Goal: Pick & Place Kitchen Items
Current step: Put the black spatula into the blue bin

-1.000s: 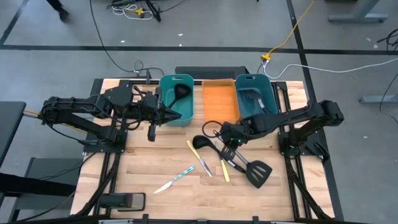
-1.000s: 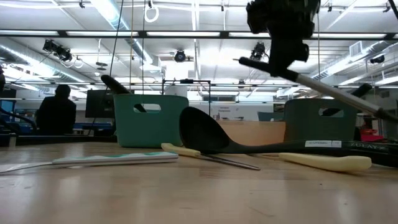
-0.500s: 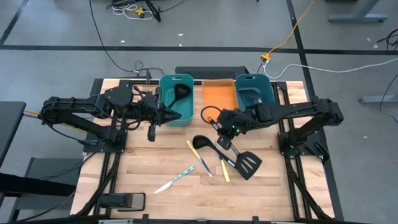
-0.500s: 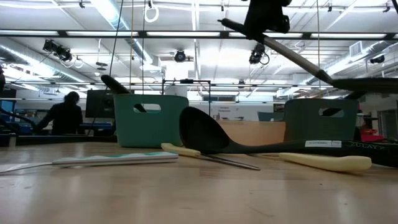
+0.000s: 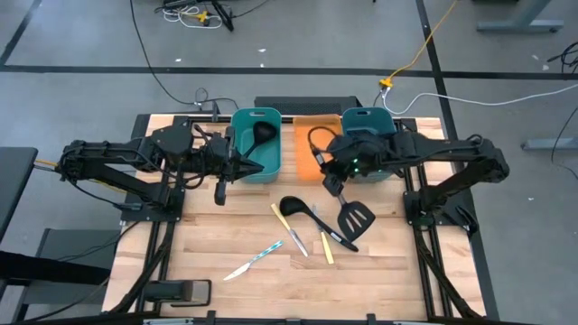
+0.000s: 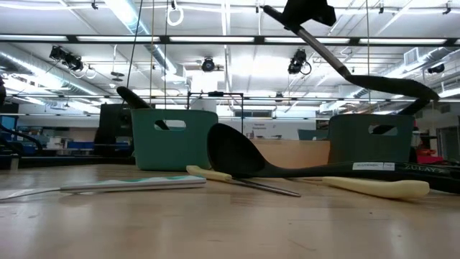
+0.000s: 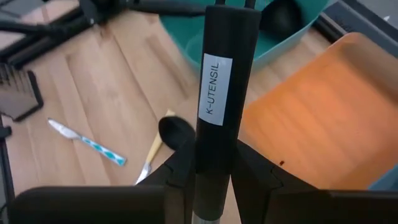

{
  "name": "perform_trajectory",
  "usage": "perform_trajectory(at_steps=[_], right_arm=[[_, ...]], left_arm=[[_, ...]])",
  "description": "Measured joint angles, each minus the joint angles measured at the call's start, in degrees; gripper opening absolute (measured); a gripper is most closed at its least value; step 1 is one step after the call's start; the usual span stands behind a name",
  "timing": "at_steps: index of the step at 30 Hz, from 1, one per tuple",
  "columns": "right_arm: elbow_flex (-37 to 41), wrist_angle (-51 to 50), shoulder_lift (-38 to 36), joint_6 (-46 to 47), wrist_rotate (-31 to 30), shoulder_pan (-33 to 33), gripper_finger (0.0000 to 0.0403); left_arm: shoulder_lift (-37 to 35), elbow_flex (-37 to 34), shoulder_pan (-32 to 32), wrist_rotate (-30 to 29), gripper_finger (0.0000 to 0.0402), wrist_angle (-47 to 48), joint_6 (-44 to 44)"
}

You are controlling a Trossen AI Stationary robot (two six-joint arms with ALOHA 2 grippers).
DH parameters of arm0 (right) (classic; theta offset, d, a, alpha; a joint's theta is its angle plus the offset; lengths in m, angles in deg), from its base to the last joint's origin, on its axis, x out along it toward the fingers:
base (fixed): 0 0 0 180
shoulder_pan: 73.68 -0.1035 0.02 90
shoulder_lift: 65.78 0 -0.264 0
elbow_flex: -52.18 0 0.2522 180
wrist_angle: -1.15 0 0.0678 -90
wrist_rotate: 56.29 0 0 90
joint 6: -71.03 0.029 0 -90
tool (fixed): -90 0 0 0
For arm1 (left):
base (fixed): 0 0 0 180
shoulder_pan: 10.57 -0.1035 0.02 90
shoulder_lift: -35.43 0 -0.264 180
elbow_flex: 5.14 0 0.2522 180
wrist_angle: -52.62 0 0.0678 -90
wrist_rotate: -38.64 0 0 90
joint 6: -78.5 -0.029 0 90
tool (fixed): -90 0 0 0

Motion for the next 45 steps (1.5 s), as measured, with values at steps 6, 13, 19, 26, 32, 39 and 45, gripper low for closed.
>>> perform_trajectory(at_steps=[6,13,19,26,32,39,45], right_arm=[[-0.01,0.52,-3.09,-0.03,-1.38,1.83,0.0082],[0.01,1.84,-4.78,-1.59,-2.58,4.54,0.0082],[0.01,2.88,-5.27,-4.57,-3.36,8.87,0.0082],[0.01,4.31,-6.61,-8.13,-3.36,14.02,0.0082],[0.01,6.62,-8.3,-10.15,-3.95,18.18,0.0082],[0.01,8.86,-9.81,-12.97,-3.95,23.6,0.0082],[0.01,9.33,-10.02,-15.08,-3.95,27.66,0.0082]], left_arm=[[0.0,0.0,0.0,0.0,0.0004,0.0,0.0],[0.0,0.0,0.0,0.0,0.0004,0.02,0.0],[0.0,0.0,-0.9,-0.13,0.0007,0.0,0.09],[-1.46,0.07,-2.32,0.0,0.0006,0.31,0.16],[-2.9,0.06,-3.64,0.0,0.0004,0.54,0.12],[-3.43,0.07,-5.1,0.02,0.0004,0.95,0.17],[-3.43,0.07,-6.1,0.02,0.0006,0.98,0.09]])
